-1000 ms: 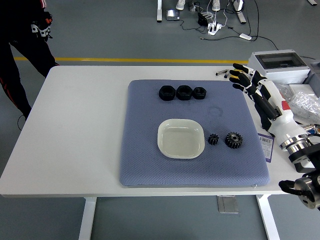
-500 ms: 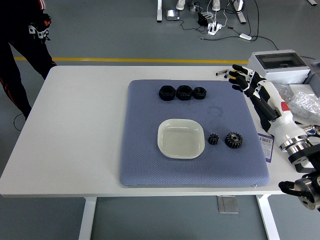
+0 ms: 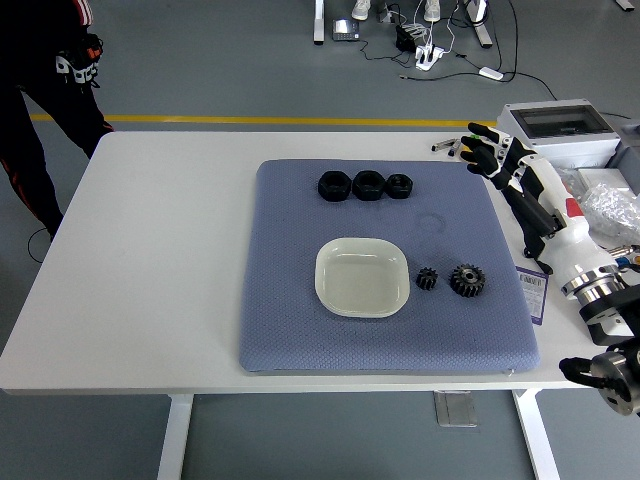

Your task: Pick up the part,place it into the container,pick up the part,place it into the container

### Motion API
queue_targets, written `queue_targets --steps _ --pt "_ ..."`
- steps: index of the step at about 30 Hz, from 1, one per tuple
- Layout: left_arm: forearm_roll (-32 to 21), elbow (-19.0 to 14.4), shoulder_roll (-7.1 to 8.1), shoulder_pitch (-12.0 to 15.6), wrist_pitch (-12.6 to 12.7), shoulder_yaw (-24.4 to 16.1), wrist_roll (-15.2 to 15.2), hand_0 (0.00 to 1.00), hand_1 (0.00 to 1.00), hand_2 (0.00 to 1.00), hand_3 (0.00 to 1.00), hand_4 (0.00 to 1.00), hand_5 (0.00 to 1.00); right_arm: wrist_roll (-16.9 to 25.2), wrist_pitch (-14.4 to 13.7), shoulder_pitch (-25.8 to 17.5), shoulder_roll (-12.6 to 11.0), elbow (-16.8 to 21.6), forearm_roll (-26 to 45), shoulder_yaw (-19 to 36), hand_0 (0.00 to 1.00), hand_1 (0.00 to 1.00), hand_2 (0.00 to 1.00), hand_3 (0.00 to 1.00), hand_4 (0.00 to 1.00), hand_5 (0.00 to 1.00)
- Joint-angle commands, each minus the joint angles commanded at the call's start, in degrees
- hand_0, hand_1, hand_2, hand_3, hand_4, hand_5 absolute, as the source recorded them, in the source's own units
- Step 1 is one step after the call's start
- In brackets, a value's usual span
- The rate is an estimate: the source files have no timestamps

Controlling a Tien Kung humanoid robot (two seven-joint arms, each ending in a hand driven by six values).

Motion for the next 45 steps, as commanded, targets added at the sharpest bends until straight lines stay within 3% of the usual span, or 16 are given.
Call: queue_targets --steps 19,23,27,28,29,33,34,37,39,40,45 --pt "0.2 0.1 -0.01 0.0 0.2 -0.2 0.1 0.642 0.632 0.664 0.610 0.618 0.635 -0.2 0.0 0.2 -0.1 -0.1 -0.2 -0.1 0.877 0.832 0.846 0.849 0.998 0.735" --pt "0.2 0.1 -0.01 0.1 0.1 -0.3 0.1 0.643 0.632 0.664 0.610 0.618 0.634 -1.8 -0.5 1.6 -1.5 -0.2 -2.8 -1.4 0.878 0.832 0.846 0.849 0.998 0.725" --pt "1.0 0.0 0.04 0.2 -0.2 -0.9 0.3 0.643 0.632 0.664 0.610 0.618 0.634 -5.7 -0.1 5.3 -4.5 -0.6 -9.5 -5.7 0.878 0.832 0.846 0.849 0.998 0.725" --pt "1.1 0.0 0.09 0.3 -0.3 -0.8 0.3 0.642 0.631 0.664 0.610 0.619 0.636 -6.8 0.4 6.7 -5.3 -1.0 -11.7 -7.1 0.882 0.834 0.852 0.849 0.998 0.615" --pt "1.2 0.0 0.10 0.3 -0.3 -0.9 0.3 0.642 0.631 0.664 0.610 0.619 0.636 -7.5 0.9 7.9 -5.9 -1.5 -13.9 -8.4 0.882 0.834 0.852 0.849 0.998 0.615" --pt "1.1 0.0 0.11 0.4 -0.3 -1.0 0.5 0.642 0.631 0.664 0.610 0.619 0.636 -10.2 4.1 13.8 -7.8 -5.1 -22.9 -14.5 0.882 0.834 0.852 0.849 0.998 0.615" --pt "1.0 0.0 0.10 0.4 -0.3 -1.0 0.5 0.643 0.632 0.664 0.610 0.619 0.636 -10.6 4.9 15.1 -8.0 -6.1 -25.0 -15.9 0.882 0.835 0.855 0.844 0.998 0.455" --pt "0.6 -0.1 0.10 0.5 -0.3 -0.8 0.4 0.643 0.632 0.664 0.610 0.619 0.636 -11.4 8.2 19.4 -8.2 -10.2 -32.0 -20.9 0.882 0.835 0.855 0.844 0.998 0.455" --pt "0.3 -0.1 0.10 0.6 -0.3 -0.6 0.4 0.643 0.632 0.664 0.610 0.619 0.636 -11.1 9.9 22.1 -7.6 -13.8 -36.7 -24.5 0.882 0.835 0.855 0.844 0.998 0.455" --pt "0.3 -0.1 0.11 0.6 -0.4 -0.6 0.4 0.643 0.632 0.664 0.611 0.618 0.635 -10.9 10.8 23.4 -7.1 -15.9 -39.2 -26.2 0.809 0.807 0.830 0.824 0.981 0.350" --pt "0.4 -0.2 0.16 0.7 -0.6 -0.5 0.4 0.643 0.632 0.664 0.611 0.618 0.635 -9.5 13.8 27.0 -4.7 -25.4 -46.7 -31.3 0.809 0.807 0.830 0.824 0.981 0.350"
